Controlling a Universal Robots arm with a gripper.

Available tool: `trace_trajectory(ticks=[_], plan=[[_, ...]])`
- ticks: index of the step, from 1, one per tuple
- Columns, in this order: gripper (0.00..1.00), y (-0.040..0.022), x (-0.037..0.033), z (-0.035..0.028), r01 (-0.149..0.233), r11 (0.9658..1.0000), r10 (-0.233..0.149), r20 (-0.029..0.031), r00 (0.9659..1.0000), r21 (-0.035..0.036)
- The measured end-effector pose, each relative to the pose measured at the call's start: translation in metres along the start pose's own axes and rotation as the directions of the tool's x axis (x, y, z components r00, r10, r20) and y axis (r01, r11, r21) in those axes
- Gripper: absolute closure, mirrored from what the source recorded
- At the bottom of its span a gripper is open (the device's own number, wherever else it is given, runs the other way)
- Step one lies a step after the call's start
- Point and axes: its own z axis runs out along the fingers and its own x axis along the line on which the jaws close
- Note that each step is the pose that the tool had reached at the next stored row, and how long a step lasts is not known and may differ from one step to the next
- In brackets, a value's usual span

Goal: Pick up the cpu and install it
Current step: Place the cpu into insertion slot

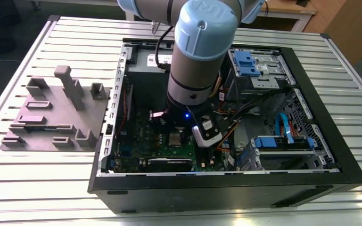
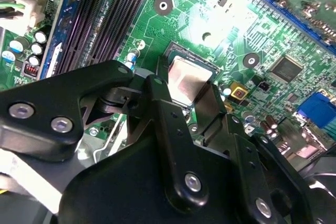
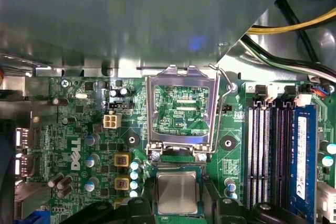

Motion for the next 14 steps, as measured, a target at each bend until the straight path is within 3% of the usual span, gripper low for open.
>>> trace_trajectory(ticks=[2, 14], plan=[[0.55, 0.0001, 0.0000, 0.0000, 0.000, 1.0000, 0.000, 0.0001, 1.0000, -0.0026], [0.55, 0.0001, -0.0001, 0.0000, 0.000, 1.0000, 0.000, 0.0001, 1.0000, -0.0027]])
